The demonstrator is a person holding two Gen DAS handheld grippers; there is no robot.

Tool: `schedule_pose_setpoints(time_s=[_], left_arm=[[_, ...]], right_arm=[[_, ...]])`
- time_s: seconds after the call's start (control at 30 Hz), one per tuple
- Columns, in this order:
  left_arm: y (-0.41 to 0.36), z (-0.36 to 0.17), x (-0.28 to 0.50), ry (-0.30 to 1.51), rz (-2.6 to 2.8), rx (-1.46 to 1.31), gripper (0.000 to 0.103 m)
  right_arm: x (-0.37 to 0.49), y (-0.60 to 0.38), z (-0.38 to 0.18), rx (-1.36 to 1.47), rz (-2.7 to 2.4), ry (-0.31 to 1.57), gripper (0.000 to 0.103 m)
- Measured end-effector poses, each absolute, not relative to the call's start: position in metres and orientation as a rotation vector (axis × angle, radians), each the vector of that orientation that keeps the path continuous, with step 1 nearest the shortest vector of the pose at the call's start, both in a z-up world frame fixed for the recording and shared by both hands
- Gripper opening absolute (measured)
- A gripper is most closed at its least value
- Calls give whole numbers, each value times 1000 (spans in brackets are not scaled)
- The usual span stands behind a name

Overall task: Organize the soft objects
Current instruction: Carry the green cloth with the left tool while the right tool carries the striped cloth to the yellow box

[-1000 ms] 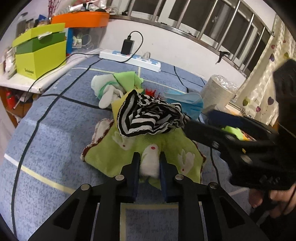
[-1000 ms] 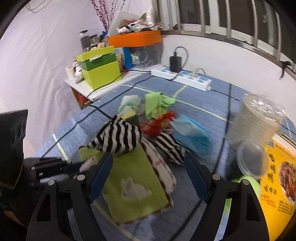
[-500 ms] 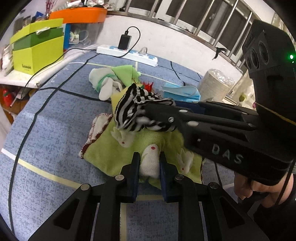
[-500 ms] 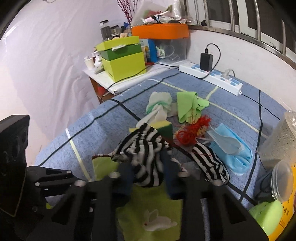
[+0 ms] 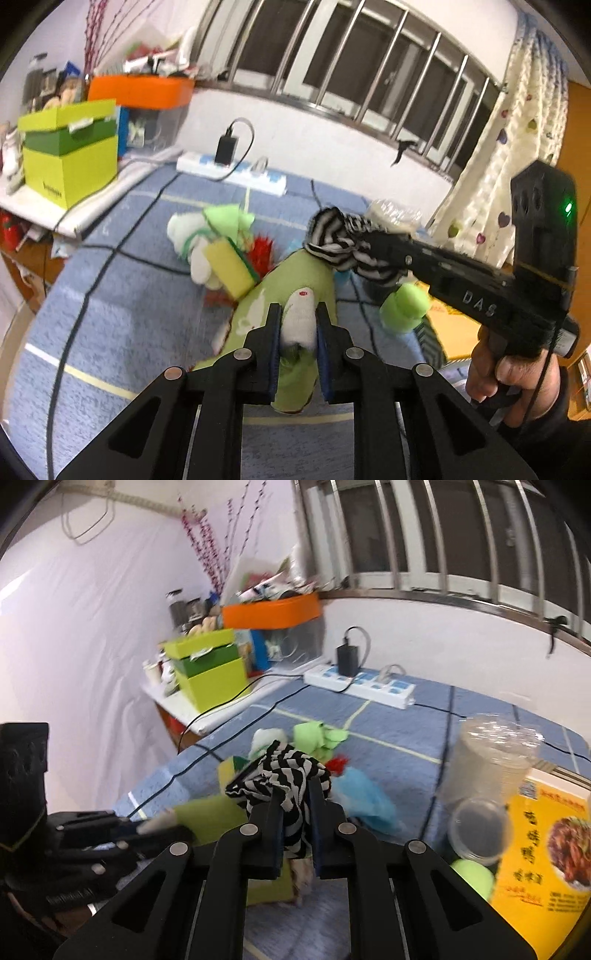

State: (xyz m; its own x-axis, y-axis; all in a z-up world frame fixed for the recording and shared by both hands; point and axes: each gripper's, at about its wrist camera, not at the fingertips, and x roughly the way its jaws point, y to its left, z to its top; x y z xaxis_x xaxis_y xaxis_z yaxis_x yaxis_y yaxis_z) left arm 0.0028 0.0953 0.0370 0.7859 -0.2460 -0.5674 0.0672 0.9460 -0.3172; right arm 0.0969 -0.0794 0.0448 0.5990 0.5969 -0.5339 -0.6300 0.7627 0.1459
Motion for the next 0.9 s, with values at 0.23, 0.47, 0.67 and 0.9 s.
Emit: schedule_pose_setpoints(time_s=[0.23,0.47,0.67,0.9], left_arm=[[94,66,-10,570,-167,-283,16],[105,89,-27,511,-103,-295,16],[103,100,-39,491,-88,-297,16],[71,93,-38,549,-136,-261,16]], right_arm=[[88,-106,55,-26,662,577,12],[76,-130,60,4,614,554,12],[60,-143,67,14,605,529,12],[43,-157,63,20,597,529,12]])
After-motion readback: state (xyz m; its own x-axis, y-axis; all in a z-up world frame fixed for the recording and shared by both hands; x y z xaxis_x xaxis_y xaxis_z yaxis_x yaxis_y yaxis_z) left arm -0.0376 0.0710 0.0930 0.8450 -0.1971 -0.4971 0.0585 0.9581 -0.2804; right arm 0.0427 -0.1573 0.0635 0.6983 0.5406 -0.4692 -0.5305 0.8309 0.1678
